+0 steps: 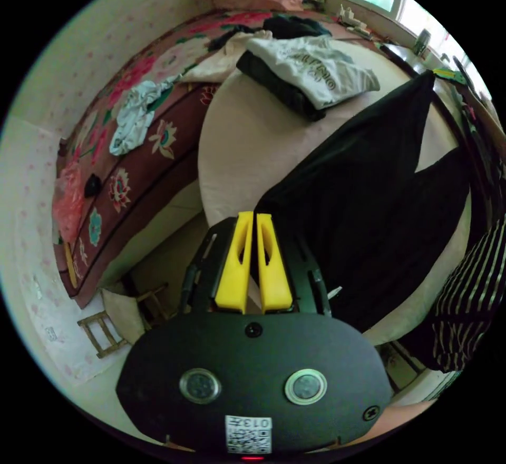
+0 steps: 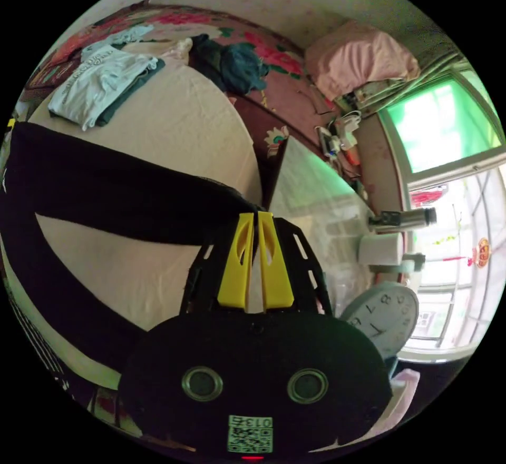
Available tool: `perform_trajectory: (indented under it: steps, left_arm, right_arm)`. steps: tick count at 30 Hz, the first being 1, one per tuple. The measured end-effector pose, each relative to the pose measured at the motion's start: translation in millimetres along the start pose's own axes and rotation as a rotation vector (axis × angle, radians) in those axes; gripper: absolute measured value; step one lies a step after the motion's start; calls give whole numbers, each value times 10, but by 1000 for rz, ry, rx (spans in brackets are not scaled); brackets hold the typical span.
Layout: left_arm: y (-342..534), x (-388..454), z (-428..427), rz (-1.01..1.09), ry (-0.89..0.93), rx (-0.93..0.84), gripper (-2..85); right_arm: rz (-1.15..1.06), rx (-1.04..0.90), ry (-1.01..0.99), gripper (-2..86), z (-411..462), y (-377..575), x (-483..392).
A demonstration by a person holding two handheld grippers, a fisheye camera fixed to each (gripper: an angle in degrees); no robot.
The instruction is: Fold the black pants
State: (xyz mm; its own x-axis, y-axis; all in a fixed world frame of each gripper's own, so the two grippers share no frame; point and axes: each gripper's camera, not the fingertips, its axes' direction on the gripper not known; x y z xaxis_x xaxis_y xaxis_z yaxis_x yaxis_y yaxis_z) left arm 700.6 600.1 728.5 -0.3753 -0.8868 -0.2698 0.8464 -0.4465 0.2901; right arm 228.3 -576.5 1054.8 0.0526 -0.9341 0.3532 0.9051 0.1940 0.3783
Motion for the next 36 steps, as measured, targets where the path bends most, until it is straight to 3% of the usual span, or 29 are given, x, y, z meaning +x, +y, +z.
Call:
perform_trajectory:
  steps: [5,9,20,26,31,36]
  left_arm:
    - [645,471,-402,-32,-65,117,3]
    - [1230,976,-479,-75,-67,143,3]
    - [2020,2205,360,-46,-17,-116,3]
    - [2193,2405,556,-149,18,-89,6]
    - [2217,2673,893,-169,105,-173,18]
    - [2453,2788,740,-266,167,-71,38]
  right_arm:
    - [68,110,145,15,-631,948,-353]
    - [69,77,255,17,-816,1775,-877]
    - [88,-137,310,21,-151,3125,-1970]
    - [121,-155,233,24,-42,3515,-2122]
    - [128,-199,138,51,104,3719,-2218]
    - [238,-170,125,64,-216,4030,-2097]
